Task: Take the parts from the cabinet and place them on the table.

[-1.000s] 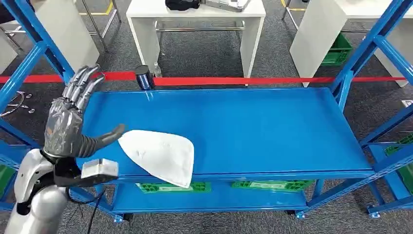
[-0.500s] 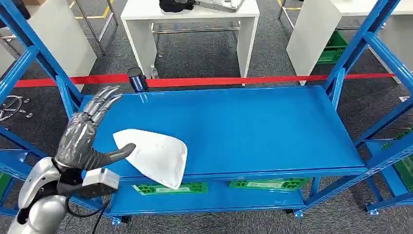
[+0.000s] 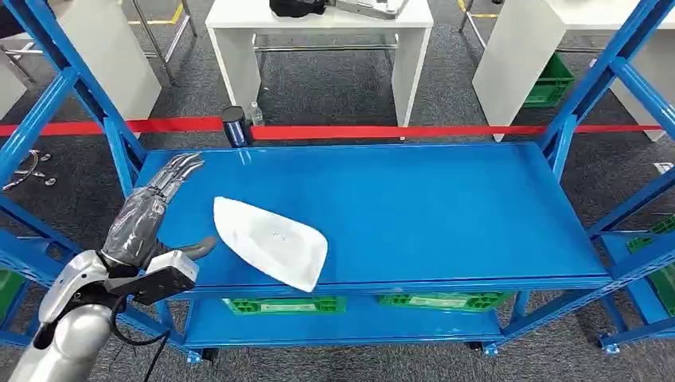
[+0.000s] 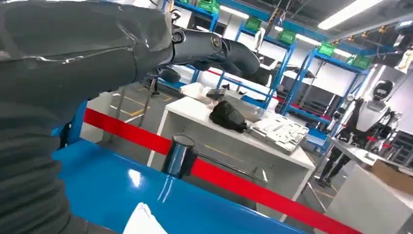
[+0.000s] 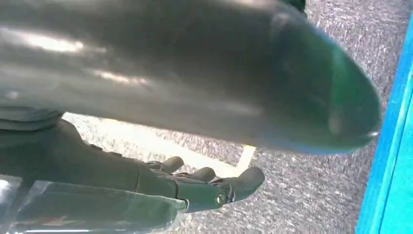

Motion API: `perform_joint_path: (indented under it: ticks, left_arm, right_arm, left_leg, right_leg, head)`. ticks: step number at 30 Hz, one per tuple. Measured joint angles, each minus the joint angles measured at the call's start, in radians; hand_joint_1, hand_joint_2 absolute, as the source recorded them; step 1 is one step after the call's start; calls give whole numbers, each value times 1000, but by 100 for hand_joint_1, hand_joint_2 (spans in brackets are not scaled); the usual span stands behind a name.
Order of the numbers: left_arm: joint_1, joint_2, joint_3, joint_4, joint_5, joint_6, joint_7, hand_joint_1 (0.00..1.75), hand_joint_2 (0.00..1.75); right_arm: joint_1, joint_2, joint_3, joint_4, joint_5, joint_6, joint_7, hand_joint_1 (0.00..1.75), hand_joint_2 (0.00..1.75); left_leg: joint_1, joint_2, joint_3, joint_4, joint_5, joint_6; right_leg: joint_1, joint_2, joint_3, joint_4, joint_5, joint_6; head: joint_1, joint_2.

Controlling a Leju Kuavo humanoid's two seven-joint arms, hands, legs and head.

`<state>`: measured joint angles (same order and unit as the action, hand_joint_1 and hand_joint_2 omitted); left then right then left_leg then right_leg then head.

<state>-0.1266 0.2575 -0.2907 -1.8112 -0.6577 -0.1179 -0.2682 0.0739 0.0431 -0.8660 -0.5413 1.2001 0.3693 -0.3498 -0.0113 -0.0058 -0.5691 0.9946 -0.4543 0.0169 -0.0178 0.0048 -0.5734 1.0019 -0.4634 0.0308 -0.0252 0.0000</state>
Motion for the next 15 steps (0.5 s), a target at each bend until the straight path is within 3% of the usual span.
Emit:
perform_joint_path:
  ticks: [1, 3, 4, 5, 6, 8, 9, 10, 11, 12, 14, 15]
  left_arm:
    - [0, 1, 0, 3, 0, 0, 0, 0, 175]
    - [-1, 2, 0, 4, 0, 0, 0, 0, 175]
    - [-1, 3, 1, 5, 0, 0, 0, 0, 175]
    - [-2, 4, 1, 5, 0, -3, 1, 0, 175]
    - [-3, 10, 1, 6, 0, -8, 2, 0, 175]
    - [-2, 18, 0, 17, 0, -20, 7, 0, 175]
    - [0, 23, -1, 28, -1, -27, 7, 0, 175]
    - [4, 30, -2, 41, -1, -32, 7, 0, 175]
    - [6, 37, -3, 50, -1, -37, 7, 0, 175]
    - [6, 47, -3, 65, -1, -41, 7, 0, 175]
    - [3, 69, -4, 88, -5, -46, 7, 0, 175]
    - [0, 76, -5, 99, -6, -47, 7, 0, 175]
  right_arm:
    - [0, 0, -3, 0, 0, 0, 0, 0, 0]
    - [0, 0, -5, 2, 0, 0, 0, 0, 0]
    - [0, 1, -5, 2, 0, 0, 0, 0, 0]
    - [-1, 1, -5, 2, 0, 0, 0, 0, 0]
    - [-1, 1, -5, 3, 0, -1, -1, 0, 0]
    - [-1, 1, -6, 4, 0, -1, -1, 0, 0]
    - [0, 1, -7, 7, 0, -1, -1, 0, 0]
    - [0, 0, -9, 9, 1, -1, -1, 0, 0]
    - [1, 0, -10, 10, 2, -1, -1, 0, 0]
    - [1, 0, -12, 10, 3, 2, -1, 0, 0]
    - [1, 1, -14, 10, 3, 11, -1, 0, 0]
    - [1, 4, -16, 10, 3, 11, -1, 0, 0]
  left_leg:
    - [4, 1, -2, 0, 0, -2]
    - [6, 0, -2, -1, 3, -6]
    - [7, 0, -3, 3, -1, -11]
    - [10, 1, -14, 18, -16, -19]
    - [12, 2, -32, 65, -48, -25]
    - [19, 3, -111, 231, -122, -35]
    - [20, 3, -142, 292, -139, -38]
    - [22, 3, -154, 312, -135, -38]
    - [22, 3, -143, 285, -110, -36]
    - [22, 3, -110, 216, -69, -33]
    - [19, 3, -17, 35, 10, -17]
    - [13, 4, 0, 9, -8, -11]
  right_leg:
    - [0, 0, -5, 3, 3, -11]
    - [5, 0, -7, 3, 3, -19]
    - [-6, 0, -5, -1, 7, -27]
    - [-6, 1, -3, -1, 8, -28]
    - [-7, 0, -1, -1, 7, -34]
    - [-5, 0, -2, -1, 6, -35]
    - [-4, 0, -2, -1, 6, -36]
    - [-4, 0, -1, -1, 5, -36]
    - [-3, 1, 0, -1, 5, -36]
    - [-2, 2, 1, -1, 5, -36]
    - [0, 5, 5, -1, 5, -36]
    - [5, 5, 1, 0, 5, -34]
  head:
    - [-3, 0]
    - [-2, 0]
    - [-2, 0]
    - [-3, 0]
    - [-9, 0]
    - [-9, 0]
    - [-9, 0]
    - [-9, 0]
    - [-9, 0]
    - [-9, 0]
    - [-8, 0]
    - [-7, 0]
